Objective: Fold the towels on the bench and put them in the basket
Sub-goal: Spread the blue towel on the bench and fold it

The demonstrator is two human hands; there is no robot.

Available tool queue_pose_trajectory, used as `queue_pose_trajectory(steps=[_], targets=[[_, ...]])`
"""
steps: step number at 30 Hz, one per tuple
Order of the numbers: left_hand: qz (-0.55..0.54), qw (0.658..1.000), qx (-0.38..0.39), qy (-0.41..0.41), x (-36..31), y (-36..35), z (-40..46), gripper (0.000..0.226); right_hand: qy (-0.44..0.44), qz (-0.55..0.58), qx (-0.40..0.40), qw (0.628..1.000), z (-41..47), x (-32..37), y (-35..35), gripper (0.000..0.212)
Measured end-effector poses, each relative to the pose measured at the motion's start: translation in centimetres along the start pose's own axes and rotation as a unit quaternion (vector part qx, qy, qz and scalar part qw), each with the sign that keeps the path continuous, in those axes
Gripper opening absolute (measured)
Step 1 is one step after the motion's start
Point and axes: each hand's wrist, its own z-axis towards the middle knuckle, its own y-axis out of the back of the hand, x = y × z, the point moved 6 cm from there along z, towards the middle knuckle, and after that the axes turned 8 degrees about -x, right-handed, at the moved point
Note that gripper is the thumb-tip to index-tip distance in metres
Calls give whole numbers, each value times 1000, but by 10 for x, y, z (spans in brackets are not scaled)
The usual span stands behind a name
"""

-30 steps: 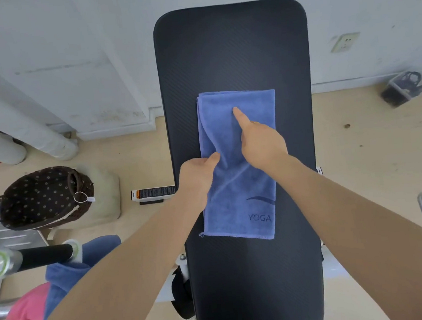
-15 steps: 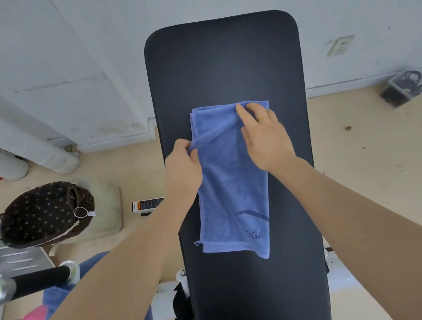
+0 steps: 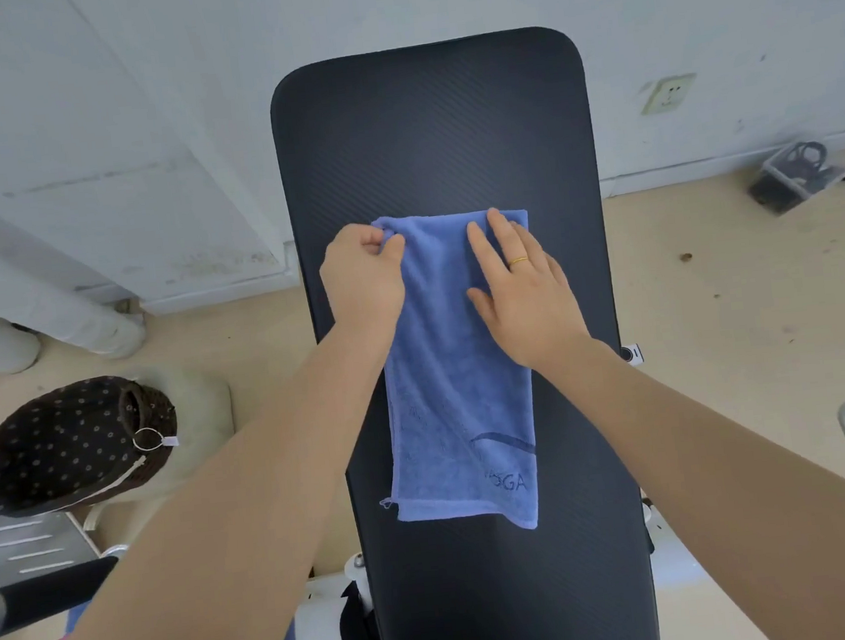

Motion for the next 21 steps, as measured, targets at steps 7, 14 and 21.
queue_pose_trajectory(steps=[7,14,21], targets=[[54,997,-4,-54,18,20,2,20,2,-33,54,998,-2,-14,-9,91],[62,995,69,-32,67,27,-79,18,66,34,-118,990,-73,-7,-5,25],[84,990,69,90,130,43,-141,19,193,-37,-6,980,-170,8,-51,33]])
